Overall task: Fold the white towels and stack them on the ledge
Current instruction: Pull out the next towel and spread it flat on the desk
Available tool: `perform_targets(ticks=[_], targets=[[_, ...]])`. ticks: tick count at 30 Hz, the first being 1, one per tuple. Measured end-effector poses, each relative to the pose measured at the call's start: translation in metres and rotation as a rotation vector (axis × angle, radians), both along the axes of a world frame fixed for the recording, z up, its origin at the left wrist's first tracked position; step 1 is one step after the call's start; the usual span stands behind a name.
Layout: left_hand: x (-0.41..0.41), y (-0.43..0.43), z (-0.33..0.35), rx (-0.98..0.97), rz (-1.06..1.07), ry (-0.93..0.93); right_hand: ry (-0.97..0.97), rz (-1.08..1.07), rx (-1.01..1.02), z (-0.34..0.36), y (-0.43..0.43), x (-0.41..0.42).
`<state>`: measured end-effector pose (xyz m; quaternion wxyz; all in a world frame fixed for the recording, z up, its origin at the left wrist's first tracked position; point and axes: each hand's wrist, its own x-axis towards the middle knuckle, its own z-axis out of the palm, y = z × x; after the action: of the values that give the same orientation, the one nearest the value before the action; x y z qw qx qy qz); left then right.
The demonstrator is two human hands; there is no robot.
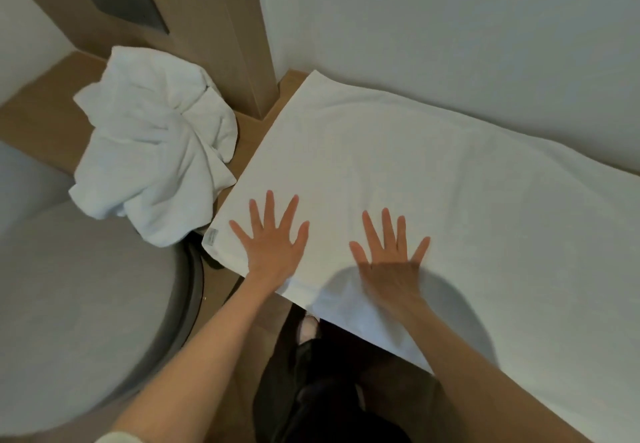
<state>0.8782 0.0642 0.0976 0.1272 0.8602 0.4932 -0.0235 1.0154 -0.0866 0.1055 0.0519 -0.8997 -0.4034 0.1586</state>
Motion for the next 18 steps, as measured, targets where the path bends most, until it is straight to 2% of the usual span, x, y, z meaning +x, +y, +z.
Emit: perform_targets(ticks=[5, 9, 12, 15, 18], targets=[[-0.012, 0.009, -0.002, 0.043, -0.011, -0.034, -0.298, 0.077, 0.108, 0.001, -0.011, -0.003], [-0.011, 0.009, 0.004, -0.021, -0.037, -0.032, -0.277, 0.081, 0.124, -0.006, -0.013, -0.002], [-0.02, 0.003, 0.02, -0.054, -0.102, -0.056, -0.181, 0.074, 0.033, -0.005, -0.012, -0.002], [-0.044, -0.017, 0.042, 0.062, -0.042, -0.367, -0.062, 0.049, -0.044, 0.001, -0.007, -0.002], [-0.064, -0.032, 0.051, 0.163, 0.247, -0.528, -0.047, 0.109, 0.007, 0.017, 0.0, -0.016]])
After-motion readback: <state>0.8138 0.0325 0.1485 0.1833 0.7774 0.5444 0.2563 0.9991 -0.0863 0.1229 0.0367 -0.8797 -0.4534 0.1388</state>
